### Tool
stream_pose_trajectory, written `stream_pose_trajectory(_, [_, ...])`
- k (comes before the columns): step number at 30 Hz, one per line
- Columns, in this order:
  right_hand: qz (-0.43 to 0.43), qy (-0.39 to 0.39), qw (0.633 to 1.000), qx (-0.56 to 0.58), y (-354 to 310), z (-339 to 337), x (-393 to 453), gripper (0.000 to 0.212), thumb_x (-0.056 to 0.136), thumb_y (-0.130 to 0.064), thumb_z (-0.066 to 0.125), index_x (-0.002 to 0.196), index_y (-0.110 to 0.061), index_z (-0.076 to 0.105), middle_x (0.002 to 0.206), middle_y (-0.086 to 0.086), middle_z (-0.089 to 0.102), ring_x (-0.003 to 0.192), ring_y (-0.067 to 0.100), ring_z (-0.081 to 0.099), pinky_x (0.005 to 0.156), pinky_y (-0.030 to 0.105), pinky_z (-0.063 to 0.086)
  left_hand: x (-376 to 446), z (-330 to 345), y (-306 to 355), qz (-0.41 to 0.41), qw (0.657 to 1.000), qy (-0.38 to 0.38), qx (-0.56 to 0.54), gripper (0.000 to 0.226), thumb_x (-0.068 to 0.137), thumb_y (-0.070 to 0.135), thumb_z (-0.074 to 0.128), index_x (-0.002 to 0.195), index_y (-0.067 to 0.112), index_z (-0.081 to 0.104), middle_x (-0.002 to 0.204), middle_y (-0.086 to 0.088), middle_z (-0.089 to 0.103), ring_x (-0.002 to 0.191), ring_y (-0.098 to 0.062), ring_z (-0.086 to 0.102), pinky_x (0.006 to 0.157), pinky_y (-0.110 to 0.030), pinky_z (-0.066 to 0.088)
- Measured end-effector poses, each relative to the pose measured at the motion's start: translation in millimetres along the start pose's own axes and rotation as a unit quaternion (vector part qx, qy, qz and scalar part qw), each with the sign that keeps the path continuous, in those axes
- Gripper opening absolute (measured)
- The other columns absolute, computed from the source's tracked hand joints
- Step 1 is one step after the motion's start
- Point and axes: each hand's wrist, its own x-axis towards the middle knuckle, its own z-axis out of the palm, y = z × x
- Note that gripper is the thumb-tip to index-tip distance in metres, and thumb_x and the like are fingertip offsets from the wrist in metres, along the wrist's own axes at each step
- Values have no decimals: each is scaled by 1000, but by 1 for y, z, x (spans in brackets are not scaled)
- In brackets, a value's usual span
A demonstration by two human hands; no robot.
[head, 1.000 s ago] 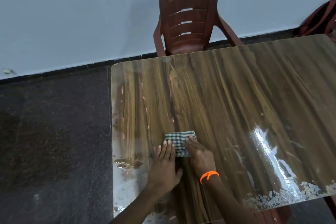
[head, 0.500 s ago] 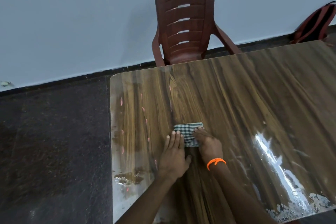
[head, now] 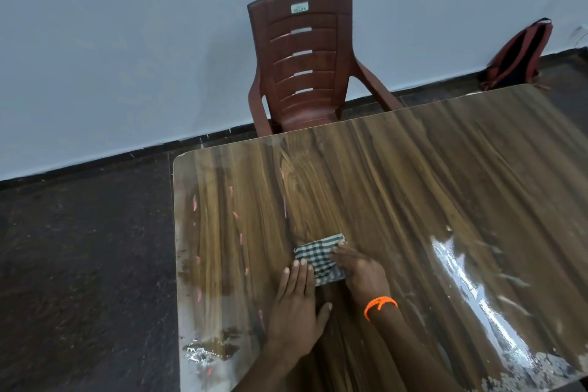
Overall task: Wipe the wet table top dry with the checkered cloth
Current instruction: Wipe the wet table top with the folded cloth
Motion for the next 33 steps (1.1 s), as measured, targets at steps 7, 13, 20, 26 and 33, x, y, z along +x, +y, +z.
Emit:
stream_pose_trajectory(7, [15,8,1000,12,-16,17,56,35,76,-3,64,106,-18,73,120,0,66,119,13,56,98,25,44,57,-21,-35,-39,998,-9,45,86,98,59,11,157,-4,15,165,-22,16,155,-29,5,125,-46,2])
stream_pose_trajectory(13, [-36,-21,999,9,-32,25,29,41,69,-10,68,109,-22,72,122,-5,65,117,9,56,84,30,56,14,-17,-38,-52,997,46,15,79,95,58,37,142,-5,52,148,-22,50,143,-32,41,122,-40,6])
stream_pose_trajectory(20, [-28,-14,999,-27,-1,9,16,47,75,-2,62,113,-29,68,127,-14,60,124,2,49,93,26,50,7,3,-15,-18,1000,-20,-9,84,97,61,41,150,-3,39,158,-20,36,151,-30,26,119,-45,16])
stream_pose_trajectory(26, [11,25,1000,2,-2,15,70,40,77,-1,64,108,-25,72,122,-8,65,121,6,53,97,23,45,65,-20,-34,-23,999,2,27,84,99,60,25,153,-5,29,160,-23,30,153,-30,18,122,-45,5])
stream_pose_trajectory(33, [-31,1,999,4,-36,36,88,40,76,-2,64,109,-23,72,121,-7,65,119,8,55,94,29,50,53,-36,-75,-37,998,-35,32,92,92,66,0,159,3,3,168,-16,2,155,-25,-8,126,-43,-4])
